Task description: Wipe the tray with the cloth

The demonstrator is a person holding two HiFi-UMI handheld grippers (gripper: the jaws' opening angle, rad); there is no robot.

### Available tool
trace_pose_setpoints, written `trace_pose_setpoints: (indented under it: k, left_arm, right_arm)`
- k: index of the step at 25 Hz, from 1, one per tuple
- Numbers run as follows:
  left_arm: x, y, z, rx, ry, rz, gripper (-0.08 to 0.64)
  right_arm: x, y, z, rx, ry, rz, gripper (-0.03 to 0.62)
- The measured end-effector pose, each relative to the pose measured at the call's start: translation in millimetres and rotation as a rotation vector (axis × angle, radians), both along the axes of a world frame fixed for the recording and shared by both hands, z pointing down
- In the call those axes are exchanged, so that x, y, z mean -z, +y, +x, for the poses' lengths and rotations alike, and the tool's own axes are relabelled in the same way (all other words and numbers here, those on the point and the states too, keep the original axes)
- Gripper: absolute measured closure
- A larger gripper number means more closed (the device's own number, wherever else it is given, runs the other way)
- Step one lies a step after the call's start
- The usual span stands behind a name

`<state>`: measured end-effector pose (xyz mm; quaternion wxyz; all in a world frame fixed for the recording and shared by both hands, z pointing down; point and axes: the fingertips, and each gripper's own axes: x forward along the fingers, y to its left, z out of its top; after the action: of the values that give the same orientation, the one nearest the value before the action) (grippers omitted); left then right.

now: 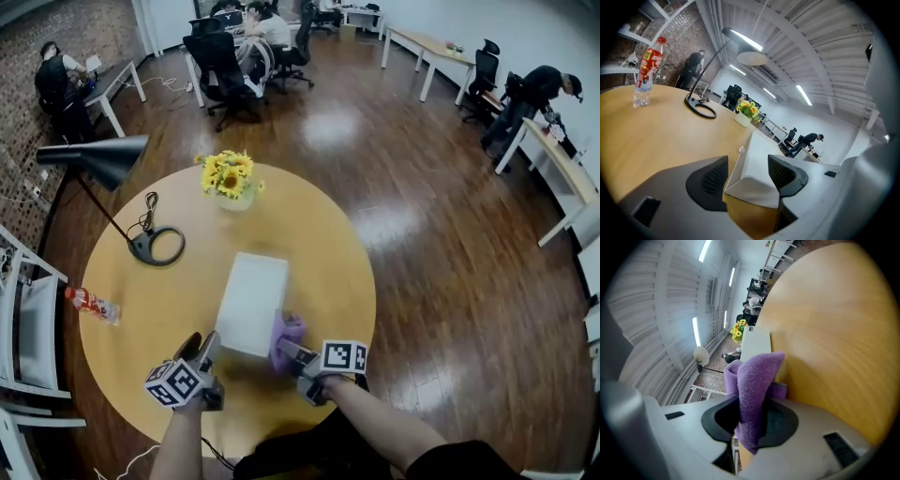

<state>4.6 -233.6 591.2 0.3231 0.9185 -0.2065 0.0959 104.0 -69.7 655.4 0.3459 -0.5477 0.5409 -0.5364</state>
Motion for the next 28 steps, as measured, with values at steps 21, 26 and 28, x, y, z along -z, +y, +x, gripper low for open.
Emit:
trace_pose_setpoints:
  k: [21,26,28]
  left_arm:
    - [-12,89,-5,-0.2,-0.091,-0.027,0.273]
    - [-11,118,-20,-0.063,-0.029,-0.138,0.273]
    - [-10,130,-16,-0.038,-0.018,-0.178,0.273]
  right_arm:
    - [-2,5,14,0.129,0.054,-0.067,0.515]
    - [-1,-10,27,0.2,0.065,-0.063,0.515]
    - [2,-16,35,0.182,0.055,-0.064,0.515]
